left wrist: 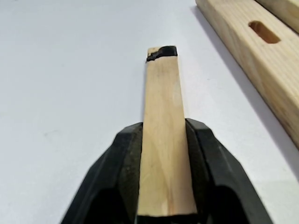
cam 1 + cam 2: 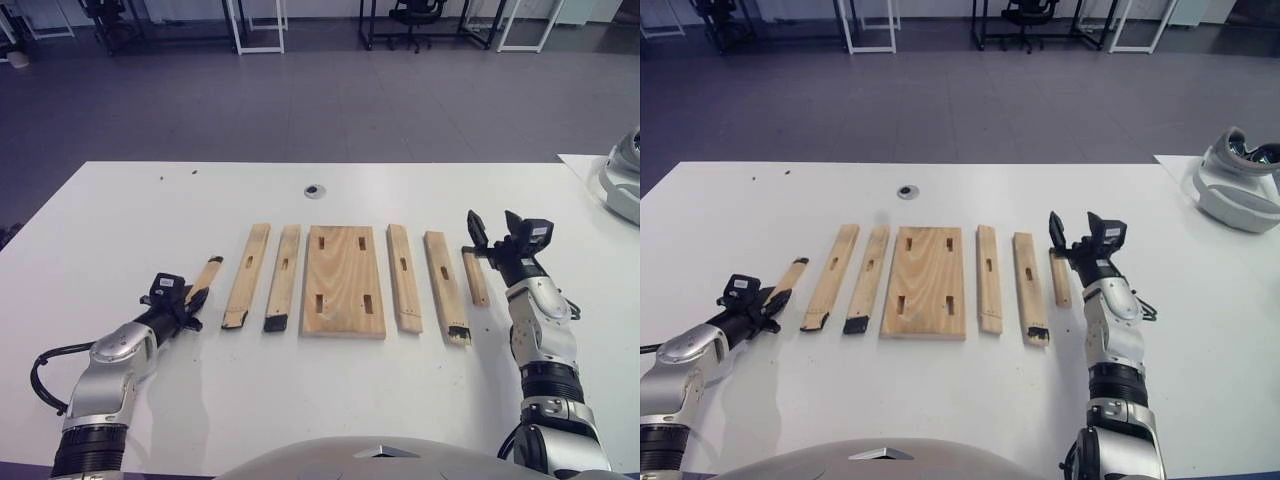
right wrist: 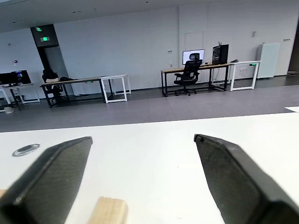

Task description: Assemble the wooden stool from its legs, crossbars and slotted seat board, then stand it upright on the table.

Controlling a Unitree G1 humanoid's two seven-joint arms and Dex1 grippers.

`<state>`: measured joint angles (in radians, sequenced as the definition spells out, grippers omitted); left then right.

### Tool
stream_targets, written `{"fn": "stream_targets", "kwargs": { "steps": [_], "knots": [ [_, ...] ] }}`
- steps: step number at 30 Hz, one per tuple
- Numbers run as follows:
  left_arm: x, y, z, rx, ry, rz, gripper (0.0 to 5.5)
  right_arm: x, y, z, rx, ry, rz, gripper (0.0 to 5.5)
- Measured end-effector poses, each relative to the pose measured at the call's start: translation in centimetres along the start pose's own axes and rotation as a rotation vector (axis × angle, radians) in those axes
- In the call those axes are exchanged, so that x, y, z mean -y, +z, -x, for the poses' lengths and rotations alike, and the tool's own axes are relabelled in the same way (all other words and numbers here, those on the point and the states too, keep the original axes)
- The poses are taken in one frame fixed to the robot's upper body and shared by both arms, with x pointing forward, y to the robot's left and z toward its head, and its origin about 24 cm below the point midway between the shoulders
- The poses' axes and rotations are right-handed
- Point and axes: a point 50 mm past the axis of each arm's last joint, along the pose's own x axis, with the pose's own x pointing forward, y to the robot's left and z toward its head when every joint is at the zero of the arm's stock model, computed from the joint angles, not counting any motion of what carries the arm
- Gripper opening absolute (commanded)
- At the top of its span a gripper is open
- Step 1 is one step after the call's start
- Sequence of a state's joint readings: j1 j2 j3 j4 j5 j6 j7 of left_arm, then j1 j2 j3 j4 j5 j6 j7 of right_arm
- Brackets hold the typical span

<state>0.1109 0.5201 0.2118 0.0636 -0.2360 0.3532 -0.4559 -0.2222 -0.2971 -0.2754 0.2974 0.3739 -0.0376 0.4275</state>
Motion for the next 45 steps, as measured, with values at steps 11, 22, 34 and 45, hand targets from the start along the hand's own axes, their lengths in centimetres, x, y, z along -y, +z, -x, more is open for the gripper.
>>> {"fn": "stream_targets", "kwargs": {
  "steps": [11,22,34,45],
  "knots": [
    [9.0,18.0,-1.3,0.871,-0.364,-0.194,1.29,-15.3,10.0,-5.8,0.115,0.707,-0.609,4.08],
    [13.7,19.8,-1.5,0.952,-0.498,-0.43,1.29,-18.2,11.0,-6.1,0.069,0.772,-0.752,2.54],
    [14.0,19.9,-1.2,0.978,-0.485,-0.49,1.29,-18.0,11.2,-6.0,0.056,0.752,-0.839,0.45],
    [10.4,15.8,-2.4,0.782,-0.274,-0.32,2.89,-7.4,3.2,-0.3,0.018,0.083,-0.619,0.42]
  ]
}}
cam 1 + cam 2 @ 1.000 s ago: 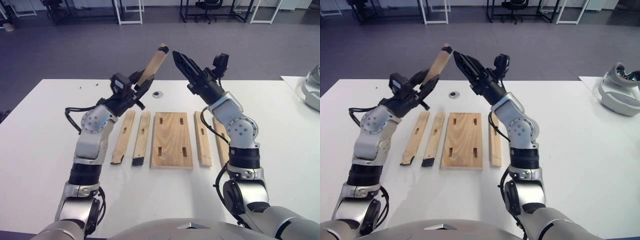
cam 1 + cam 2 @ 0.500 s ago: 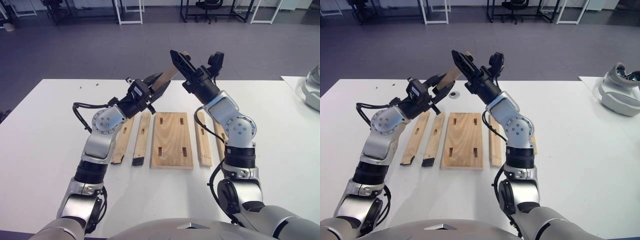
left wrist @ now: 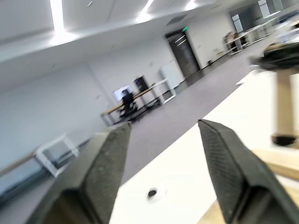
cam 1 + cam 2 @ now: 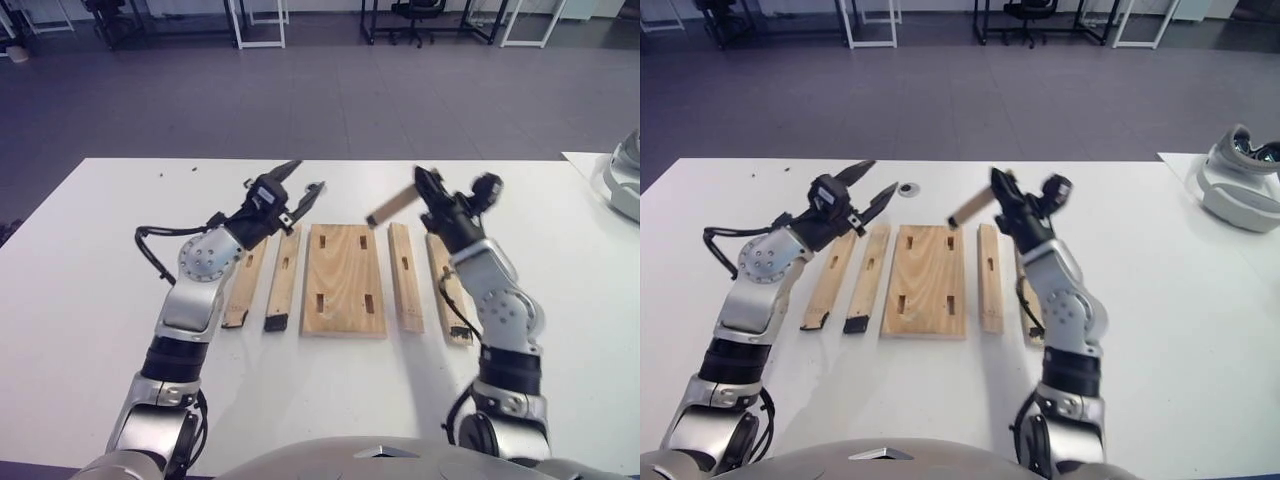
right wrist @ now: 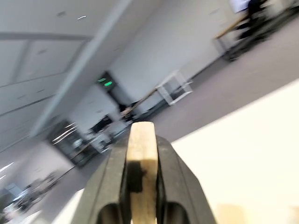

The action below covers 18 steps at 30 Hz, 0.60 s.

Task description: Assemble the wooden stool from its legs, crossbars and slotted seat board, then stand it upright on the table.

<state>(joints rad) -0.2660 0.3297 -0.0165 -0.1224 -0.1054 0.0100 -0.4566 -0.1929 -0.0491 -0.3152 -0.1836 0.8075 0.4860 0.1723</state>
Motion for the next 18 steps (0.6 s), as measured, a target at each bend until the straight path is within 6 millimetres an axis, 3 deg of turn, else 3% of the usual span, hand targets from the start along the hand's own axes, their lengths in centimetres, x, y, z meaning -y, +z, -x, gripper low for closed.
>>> {"fn": "stream_targets", "kwargs": {
  "steps": [7,18],
  "knots": [
    [-0.9,-1.9,1.7,-0.053,0.28,0.229,2.89,2.0,-1.9,0.8,-0.017,-0.139,0.045,0.42],
    [-1.0,-2.1,2.5,-0.077,0.315,0.232,2.89,2.6,-2.5,1.7,-0.036,-0.172,0.125,0.42]
  ]
}}
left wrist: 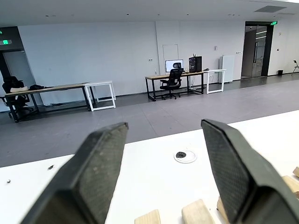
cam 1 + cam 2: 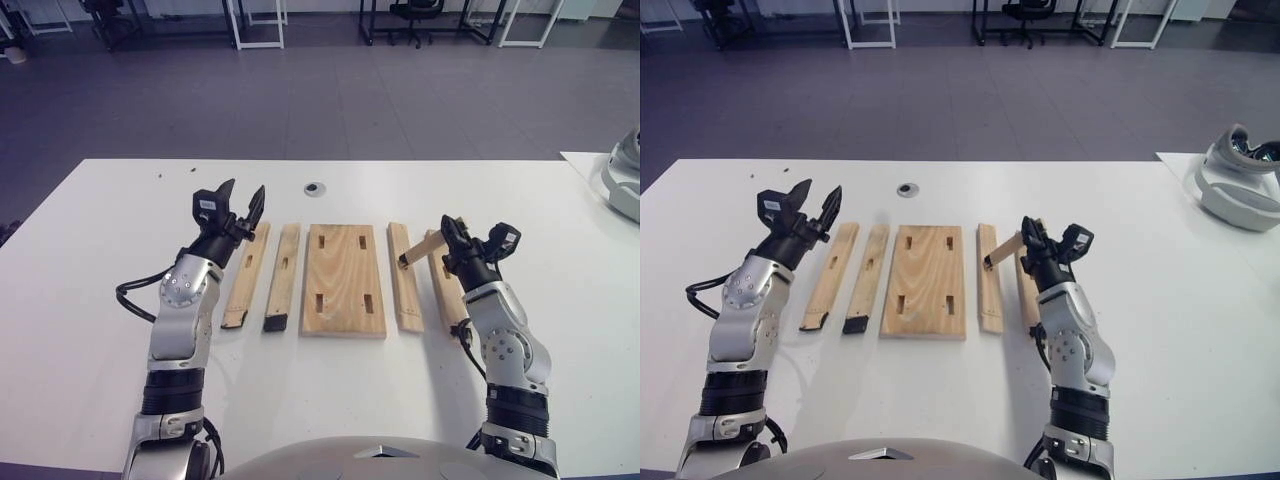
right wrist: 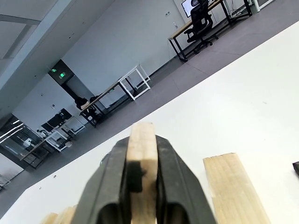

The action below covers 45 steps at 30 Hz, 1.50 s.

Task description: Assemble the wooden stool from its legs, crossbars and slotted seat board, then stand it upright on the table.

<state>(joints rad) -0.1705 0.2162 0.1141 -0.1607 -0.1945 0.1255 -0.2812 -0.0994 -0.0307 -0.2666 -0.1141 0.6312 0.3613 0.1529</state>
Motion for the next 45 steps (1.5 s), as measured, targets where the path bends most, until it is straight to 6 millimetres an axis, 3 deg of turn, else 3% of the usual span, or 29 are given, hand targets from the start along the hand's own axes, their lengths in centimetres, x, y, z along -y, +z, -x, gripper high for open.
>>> {"fn": "stream_targets", "kwargs": {
  "steps": [6,15,24,33,41,45],
  "knots": [
    [0.0,0.0,0.0,-0.002,0.005,0.0,2.89,-0.3,-0.1,-0.2,0.006,0.021,0.118,0.42],
    [0.1,-0.3,0.2,-0.015,0.008,-0.004,2.89,-0.9,-1.3,-0.7,-0.064,0.093,0.492,0.42],
    [0.1,-0.6,0.5,-0.034,0.009,-0.009,2.89,-0.3,-1.5,-0.7,-0.057,0.172,0.547,0.42],
    [0.1,-0.7,0.5,-0.038,0.01,-0.018,2.89,-0.1,-2.1,-0.1,-0.15,0.186,0.529,2.01],
    [0.1,-0.6,0.4,-0.034,0.021,-0.03,2.89,0.1,-3.5,0.9,-0.47,0.142,0.57,3.42],
    [0.1,-0.7,0.4,-0.035,0.022,-0.034,2.89,1.0,-3.7,1.3,-0.561,0.074,0.613,3.42]
  ]
}}
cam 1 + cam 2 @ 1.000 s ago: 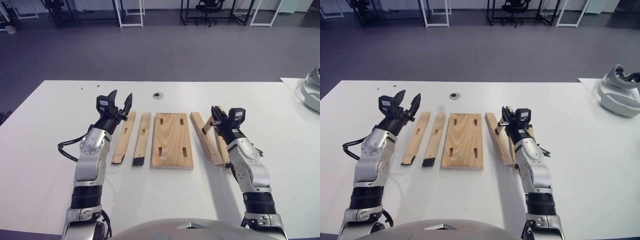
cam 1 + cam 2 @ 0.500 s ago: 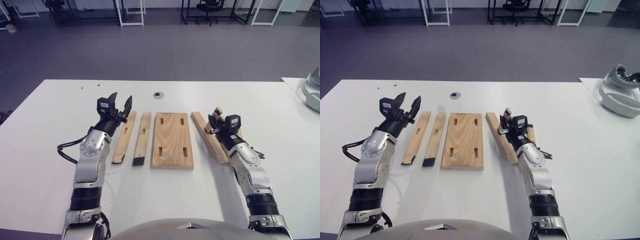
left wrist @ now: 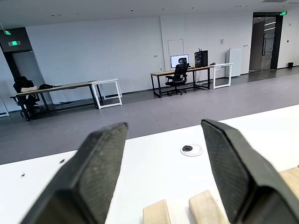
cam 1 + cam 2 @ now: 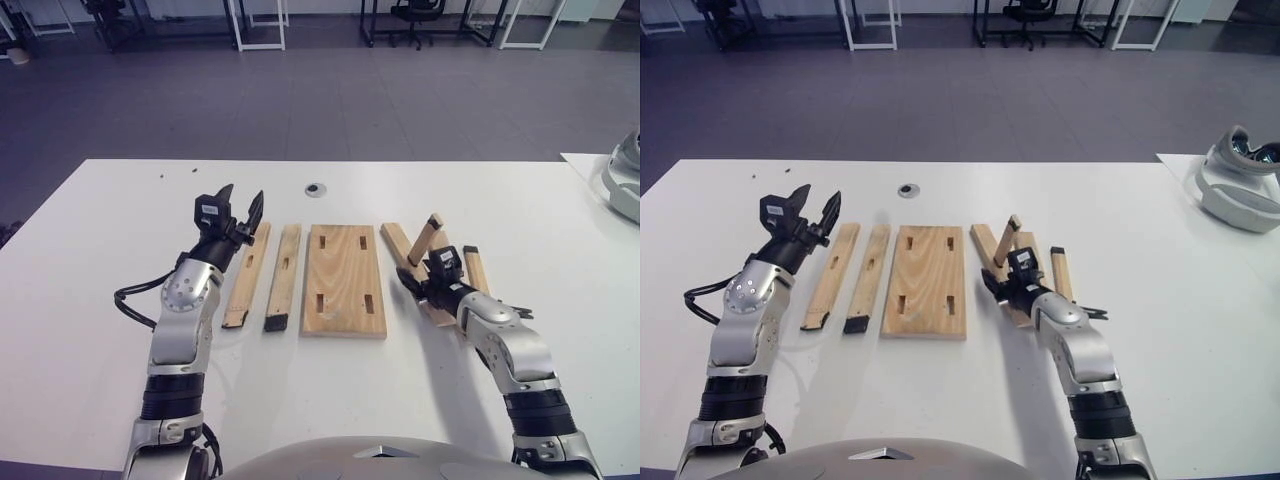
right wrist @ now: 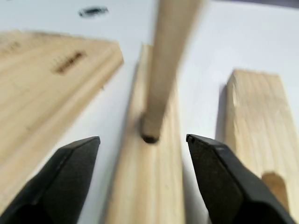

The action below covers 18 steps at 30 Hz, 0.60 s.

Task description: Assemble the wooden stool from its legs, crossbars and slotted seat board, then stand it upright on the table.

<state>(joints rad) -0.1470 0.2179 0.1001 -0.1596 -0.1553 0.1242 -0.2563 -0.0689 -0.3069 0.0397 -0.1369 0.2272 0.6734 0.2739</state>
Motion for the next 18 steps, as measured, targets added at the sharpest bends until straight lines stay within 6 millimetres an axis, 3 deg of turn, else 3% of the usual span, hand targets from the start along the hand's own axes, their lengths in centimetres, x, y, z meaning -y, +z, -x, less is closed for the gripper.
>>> {"fn": "stream_targets", "kwargs": {
  "steps": [3,10,15,18],
  "knots": [
    [0.0,0.0,0.0,0.0,0.0,0.0,2.89,0.1,-0.1,0.1,-0.026,0.0,0.012,3.42],
    [0.1,0.0,0.0,-0.001,-0.004,0.0,2.89,-0.1,-0.1,0.2,-0.066,0.026,0.062,2.12],
    [0.6,0.1,-0.3,-0.002,-0.019,0.01,2.89,0.3,0.4,0.2,-0.062,0.013,0.047,2.08],
    [1.5,1.2,-1.5,0.03,-0.056,0.192,3.27,0.8,4.3,0.8,0.111,0.034,0.065,2.08]
  ]
}}
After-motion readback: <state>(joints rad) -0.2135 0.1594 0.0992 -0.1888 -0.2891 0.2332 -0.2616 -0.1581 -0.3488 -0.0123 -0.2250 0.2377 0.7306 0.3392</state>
